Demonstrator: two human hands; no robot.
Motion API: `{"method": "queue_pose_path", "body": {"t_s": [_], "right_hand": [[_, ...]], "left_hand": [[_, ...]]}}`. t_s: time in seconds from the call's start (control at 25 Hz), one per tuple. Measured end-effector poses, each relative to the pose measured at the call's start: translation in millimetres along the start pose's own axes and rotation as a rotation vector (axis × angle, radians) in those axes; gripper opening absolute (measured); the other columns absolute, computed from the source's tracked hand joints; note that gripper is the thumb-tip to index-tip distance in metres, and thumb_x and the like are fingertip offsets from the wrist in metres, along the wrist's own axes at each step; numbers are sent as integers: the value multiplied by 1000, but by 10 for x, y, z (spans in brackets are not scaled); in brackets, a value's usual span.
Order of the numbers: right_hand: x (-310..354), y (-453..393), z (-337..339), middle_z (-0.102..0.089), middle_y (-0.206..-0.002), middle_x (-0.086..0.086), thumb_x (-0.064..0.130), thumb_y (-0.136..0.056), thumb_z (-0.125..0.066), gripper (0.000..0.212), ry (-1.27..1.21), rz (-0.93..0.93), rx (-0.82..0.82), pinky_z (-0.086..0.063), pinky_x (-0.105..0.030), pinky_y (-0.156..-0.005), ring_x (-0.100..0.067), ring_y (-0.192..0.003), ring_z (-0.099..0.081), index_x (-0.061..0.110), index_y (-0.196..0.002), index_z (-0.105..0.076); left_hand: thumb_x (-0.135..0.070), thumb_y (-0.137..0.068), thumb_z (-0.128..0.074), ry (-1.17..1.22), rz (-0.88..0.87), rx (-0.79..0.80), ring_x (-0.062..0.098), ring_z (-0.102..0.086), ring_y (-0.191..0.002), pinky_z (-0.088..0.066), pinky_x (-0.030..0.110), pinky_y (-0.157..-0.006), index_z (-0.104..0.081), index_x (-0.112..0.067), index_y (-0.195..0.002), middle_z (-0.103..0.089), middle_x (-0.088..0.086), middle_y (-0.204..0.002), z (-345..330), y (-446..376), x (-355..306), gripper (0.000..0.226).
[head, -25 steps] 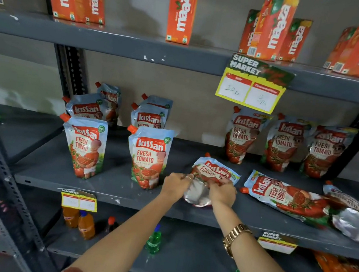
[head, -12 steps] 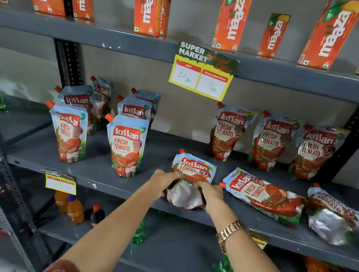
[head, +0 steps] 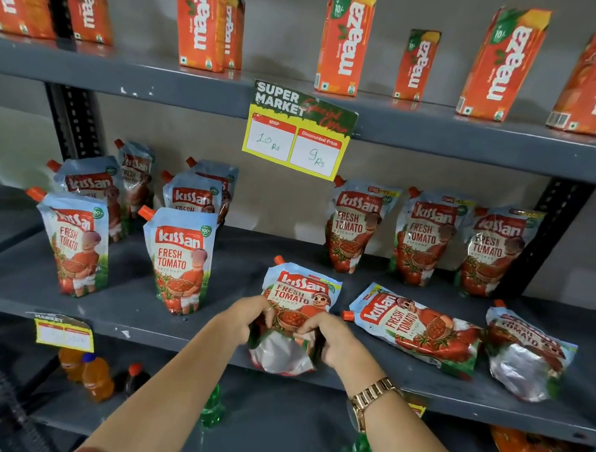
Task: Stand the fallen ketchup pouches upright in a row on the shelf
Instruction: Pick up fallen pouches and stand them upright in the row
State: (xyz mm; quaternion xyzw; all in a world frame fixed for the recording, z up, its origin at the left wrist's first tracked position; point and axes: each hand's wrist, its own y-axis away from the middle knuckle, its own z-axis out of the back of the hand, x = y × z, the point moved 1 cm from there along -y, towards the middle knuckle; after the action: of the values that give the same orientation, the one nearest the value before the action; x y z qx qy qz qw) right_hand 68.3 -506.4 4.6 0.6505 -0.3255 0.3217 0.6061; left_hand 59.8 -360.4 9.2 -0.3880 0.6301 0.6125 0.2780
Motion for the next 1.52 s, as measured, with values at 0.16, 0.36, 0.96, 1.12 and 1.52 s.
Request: {"method": "queue_pose_path", "body": {"t_s": [0.16,0.36,0.96,1.12,1.52], "right_hand": [[147,204,-50,-66,-90,-12,-21,-70,-53,36,-120,180,-11,-53,-35,-69,-26,-83,-61,4,-96,-58],[409,166,-133,-59,-126,-14,-12,-84,-52,49,-112,507,-118,-48,-39,-95,-27,-114,-56,10,-128,-47],[161,408,497,-67,-106,-21,-8,-85,-45,26,88,681,-795,-40,-19,-74,-30,-101,-61,-5,-102,-64],[227,478,1028,-69,-104,-22,-10,-81,-47,28,340,711,-904,-48,-32,-80,-35,-100,-63,-3,-101,-66],[519,190,2126,-63,-122,-20,3,-85,-52,31,827,537,-651,-45,-35,-95,-34,-115,-57,2,-115,-61]], "left_hand": [[12,-36,-36,58,-112,-12,29,-53,-78,-41,31,-61,-47,-10,-42,-56,13,-72,-32,72,-182,25],[9,-87,-45,163,-358,-7,25,-62,-90,-52,34,-70,-61,-5,-105,-67,12,-99,-123,117,-547,28],[-21,-84,-63,-185,-860,-477,18,-55,-79,-49,27,-67,-47,-13,-83,-57,5,-84,-351,317,-134,18],[-12,-90,-52,-191,-573,-267,18,-55,-64,-50,33,-63,-59,-7,-77,-60,6,-70,-735,292,34,16],[-17,-96,-42,106,35,66,31,-62,-92,-52,37,-82,-41,0,-133,-62,19,-113,-1926,211,205,41]]}}
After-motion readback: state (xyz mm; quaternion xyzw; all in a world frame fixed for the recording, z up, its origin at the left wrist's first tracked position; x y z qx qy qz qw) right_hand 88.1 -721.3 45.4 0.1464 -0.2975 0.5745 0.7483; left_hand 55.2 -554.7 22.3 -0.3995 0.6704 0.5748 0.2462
